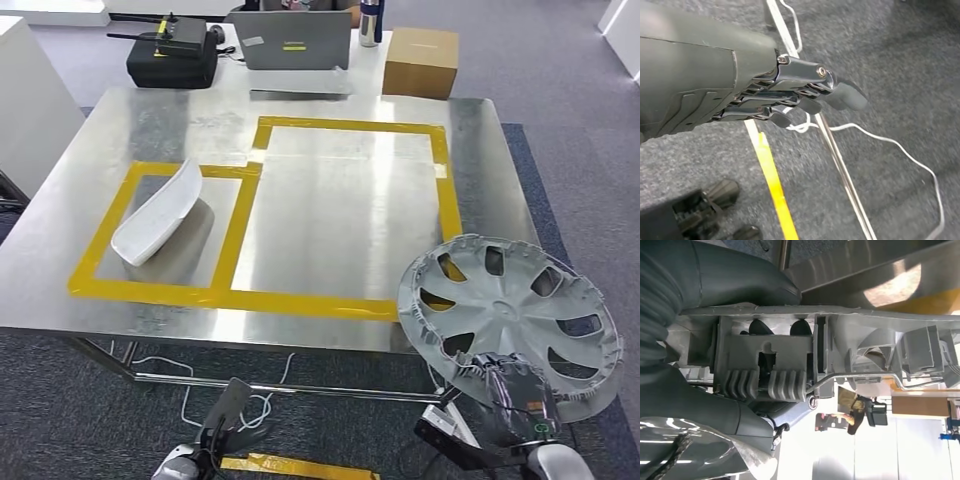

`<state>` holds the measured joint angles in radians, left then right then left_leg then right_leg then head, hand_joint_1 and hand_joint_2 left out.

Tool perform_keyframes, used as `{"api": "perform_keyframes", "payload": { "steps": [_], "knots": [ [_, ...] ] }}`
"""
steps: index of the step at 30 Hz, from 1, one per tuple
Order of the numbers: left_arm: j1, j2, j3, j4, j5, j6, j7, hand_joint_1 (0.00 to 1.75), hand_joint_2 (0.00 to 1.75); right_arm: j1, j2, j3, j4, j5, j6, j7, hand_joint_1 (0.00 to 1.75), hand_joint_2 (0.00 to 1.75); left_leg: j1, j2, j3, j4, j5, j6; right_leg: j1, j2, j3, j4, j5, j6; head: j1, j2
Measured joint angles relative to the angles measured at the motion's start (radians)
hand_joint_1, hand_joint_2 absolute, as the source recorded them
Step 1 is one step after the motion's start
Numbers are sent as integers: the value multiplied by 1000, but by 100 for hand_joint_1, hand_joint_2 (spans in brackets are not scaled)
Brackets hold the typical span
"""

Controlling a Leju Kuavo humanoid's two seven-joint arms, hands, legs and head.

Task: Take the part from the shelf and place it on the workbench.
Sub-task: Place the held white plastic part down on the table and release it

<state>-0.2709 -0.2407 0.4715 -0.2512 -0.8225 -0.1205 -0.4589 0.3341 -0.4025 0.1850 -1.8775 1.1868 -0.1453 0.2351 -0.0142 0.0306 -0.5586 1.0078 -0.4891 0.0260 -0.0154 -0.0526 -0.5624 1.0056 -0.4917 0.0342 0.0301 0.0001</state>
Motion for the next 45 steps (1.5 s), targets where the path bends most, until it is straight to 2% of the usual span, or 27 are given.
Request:
{"api": "perform_keyframes", "payload": {
  "steps": [2,3,6,7,8,9,10,11,12,13,16,18,19,21,22,23,24,26,27,28,29,32,37,45],
  "knots": [
    [2,0,0,0,4,0,1,0,175,-1,0,-24,6,-13,1,-11,175,175,4,-11,3,-10,9,11,-2,6,-5,10,-13,11,2,0],
    [1,0,0,0,5,0,1,0,175,-1,1,-36,11,-18,2,-15,175,175,6,-17,5,-15,14,16,-3,17,-21,42,-34,16,4,0],
    [4,-1,-1,0,7,0,1,0,175,0,4,-67,27,-32,7,-28,175,175,5,-32,2,-17,19,22,-4,46,-116,233,-121,23,9,0],
    [6,-1,-1,0,9,0,1,0,175,1,6,-79,33,-38,8,-34,175,175,4,-38,1,-17,19,23,-4,48,-137,273,-128,23,8,0],
    [8,-1,-1,0,11,1,1,0,175,2,10,-92,39,-44,8,-41,175,175,3,-44,1,-16,19,23,-4,49,-140,274,-114,23,8,0],
    [9,-1,-2,0,12,1,1,0,175,3,13,-106,44,-49,8,-46,175,175,2,-50,3,-16,18,23,-4,51,-122,232,-83,21,8,0],
    [9,-1,-3,0,13,2,1,0,175,3,15,-119,47,-52,8,-51,175,175,2,-57,4,-16,18,22,-5,57,-88,160,-44,19,9,0],
    [8,-2,-3,0,14,2,1,0,175,2,17,-130,51,-54,9,-54,175,175,1,-63,4,-15,17,19,-6,68,-51,87,-17,17,9,0],
    [8,-2,-4,0,14,3,1,0,175,2,19,-139,54,-55,9,-55,175,175,0,-69,3,-13,16,15,-6,77,-22,31,1,13,8,0],
    [7,-2,-5,0,14,3,1,0,175,2,20,-146,56,-56,9,-57,175,175,-1,-75,1,-12,17,10,-6,85,-4,-1,6,9,8,0],
    [9,-1,-5,0,15,3,1,0,175,3,23,-159,62,-56,9,-59,175,175,3,-84,-4,-9,16,-5,-3,76,4,-13,5,-7,7,0],
    [7,0,-6,0,15,4,1,0,175,1,25,-163,65,-56,9,-60,175,175,5,-72,-20,30,-13,-16,-6,65,8,-18,8,-20,3,0],
    [6,0,-6,0,15,4,1,0,175,1,28,-166,66,-56,9,-60,175,175,7,-61,-43,81,-42,-22,-7,58,9,-20,8,-24,1,0],
    [7,0,-6,0,15,4,1,0,175,2,33,-175,70,-58,8,-62,175,175,12,-46,-108,217,-105,-31,-7,46,9,-20,6,-29,-2,0],
    [9,1,-6,0,15,4,1,0,175,1,36,-181,73,-61,7,-65,175,175,15,-43,-132,267,-119,-34,-7,41,9,-20,6,-29,-2,0],
    [10,1,-6,0,15,5,1,0,175,0,39,-187,77,-65,6,-69,175,175,17,-42,-138,280,-112,-36,-7,37,9,-19,6,-29,-2,0],
    [11,2,-6,0,16,5,1,0,175,-2,42,-195,82,-71,6,-76,175,175,19,-41,-125,253,-87,-36,-7,33,10,-19,5,-28,-2,0],
    [10,3,-7,0,19,5,1,0,175,-15,52,-221,98,-90,12,-96,175,175,20,-31,-59,118,-19,-33,-7,29,14,-19,4,-23,-3,0],
    [9,3,-7,0,21,5,1,0,175,-24,56,-239,107,-102,16,-107,175,175,19,-26,-27,54,3,-29,-5,28,13,-17,3,-19,-3,0],
    [8,2,-9,0,24,5,1,0,175,-35,60,-258,117,-115,22,-118,175,175,18,-22,-7,10,15,-28,-2,28,12,-15,2,-16,-2,0],
    [8,2,-10,0,27,5,1,0,175,-45,63,-278,128,-126,26,-126,175,175,18,-20,0,-9,15,-27,0,28,9,-13,1,-16,-2,0],
    [11,1,-19,0,32,5,1,0,175,-76,72,-338,165,-147,31,-144,175,175,15,-23,-2,-13,17,-25,-1,26,9,-16,4,-19,-1,0],
    [11,1,-25,0,33,4,3,0,175,-120,84,-417,221,-140,29,-158,175,175,9,-24,-5,-13,18,-12,-6,25,12,-27,12,-3,-1,0],
    [10,1,-41,0,33,3,11,0,175,-160,88,-437,295,-11,1,-162,175,175,8,-24,-6,-12,17,-10,-7,24,11,-29,13,8,-2,0]
  ]
}}
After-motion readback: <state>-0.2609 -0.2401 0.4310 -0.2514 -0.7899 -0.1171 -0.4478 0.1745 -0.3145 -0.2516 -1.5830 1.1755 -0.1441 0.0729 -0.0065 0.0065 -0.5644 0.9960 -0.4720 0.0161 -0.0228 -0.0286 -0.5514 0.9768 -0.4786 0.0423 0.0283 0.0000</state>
